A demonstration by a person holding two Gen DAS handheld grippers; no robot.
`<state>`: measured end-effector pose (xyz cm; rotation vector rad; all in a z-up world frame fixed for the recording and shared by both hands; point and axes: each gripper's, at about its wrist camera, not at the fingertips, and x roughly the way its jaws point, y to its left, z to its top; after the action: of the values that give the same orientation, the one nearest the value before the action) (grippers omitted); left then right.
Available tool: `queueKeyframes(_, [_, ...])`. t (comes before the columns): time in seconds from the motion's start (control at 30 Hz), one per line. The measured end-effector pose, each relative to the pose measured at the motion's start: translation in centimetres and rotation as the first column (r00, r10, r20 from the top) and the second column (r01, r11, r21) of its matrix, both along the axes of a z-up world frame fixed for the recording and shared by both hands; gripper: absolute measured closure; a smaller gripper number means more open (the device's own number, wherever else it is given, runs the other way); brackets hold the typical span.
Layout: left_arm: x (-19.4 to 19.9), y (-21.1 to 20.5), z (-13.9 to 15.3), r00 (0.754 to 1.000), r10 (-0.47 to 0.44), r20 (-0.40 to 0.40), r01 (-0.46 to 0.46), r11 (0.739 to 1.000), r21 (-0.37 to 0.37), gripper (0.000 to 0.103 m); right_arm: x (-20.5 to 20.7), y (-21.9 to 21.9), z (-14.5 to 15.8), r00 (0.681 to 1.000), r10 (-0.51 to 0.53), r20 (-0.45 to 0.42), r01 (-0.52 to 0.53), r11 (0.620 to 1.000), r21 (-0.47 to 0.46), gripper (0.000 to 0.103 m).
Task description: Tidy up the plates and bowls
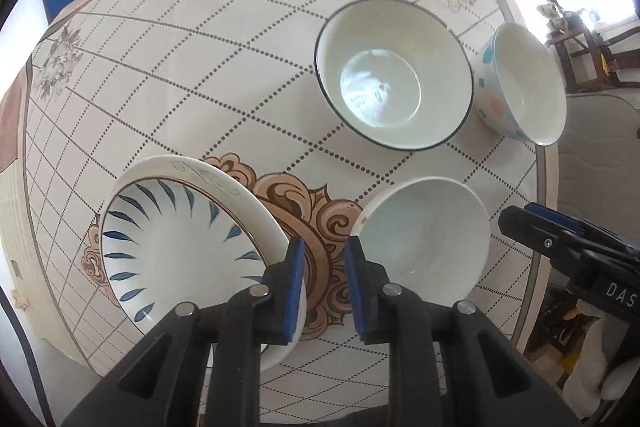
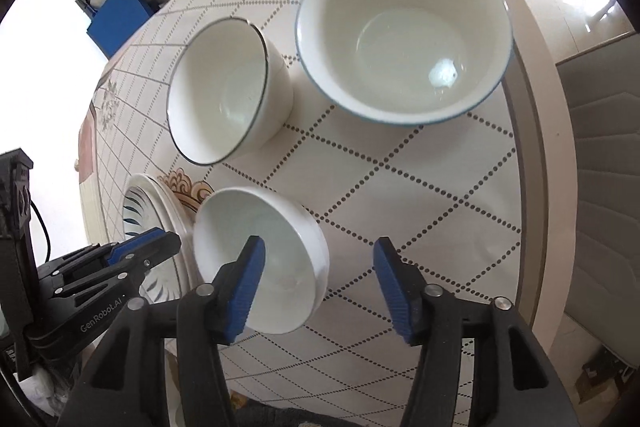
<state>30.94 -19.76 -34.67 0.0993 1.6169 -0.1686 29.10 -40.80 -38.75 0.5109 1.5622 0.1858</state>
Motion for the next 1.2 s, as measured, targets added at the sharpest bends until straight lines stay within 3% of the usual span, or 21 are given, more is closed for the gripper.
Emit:
queueKeyframes(0.13, [2.3, 0.0, 1.9, 0.999, -0.012, 0.048, 0.012, 1.0, -0.011, 0.067, 1.6, -0.1, 2.2, 0.999, -0.032, 0.037, 0.03, 0.999, 0.031, 0.042])
queueKeyframes(0.3, [7.0, -0.5, 1.6, 0.999, -0.012, 0.049, 0.012, 1.0, -0.006, 0.065, 4.2, 1.1, 2.4, 0.998, -0.052, 0.035, 0.051, 0.998, 0.041, 0.042])
queueKeyframes(0.37, [8.5, -0.4, 1.1, 1.0, -0.007, 0.03, 0.008, 1.0, -0.028, 0.065, 5.0, 1.5, 1.9, 0.998, -0.067, 0.02, 0.066, 0.997, 0.051, 0.042])
queueKeyframes(0.77, [13.4, -2.1, -4.4, 0.993, -0.097, -0.065, 0.098, 0.995, 0.004, 0.065, 8.6, 3.2, -4.5, 0.978, -0.178, -0.106, 0.185, 0.981, 0.059, 0.044])
queueKeyframes(0.83, [13.7, -2.2, -5.2, 0.992, -0.104, -0.071, 0.105, 0.995, 0.0, 0.07, 8.8, 3.3, -4.9, 0.977, -0.183, -0.113, 0.191, 0.98, 0.059, 0.05])
queueKeyframes(1.03, [14.2, -2.6, -6.4, 0.991, -0.11, -0.076, 0.107, 0.993, -0.041, 0.093, 9.0, 3.3, -5.6, 0.975, -0.185, -0.122, 0.187, 0.982, 0.009, 0.087])
queueKeyframes(1.2, [14.3, -3.2, -6.4, 0.989, -0.137, -0.059, 0.136, 0.99, -0.025, 0.093, 9.0, 3.5, -5.5, 0.978, -0.175, -0.109, 0.174, 0.985, -0.016, 0.09])
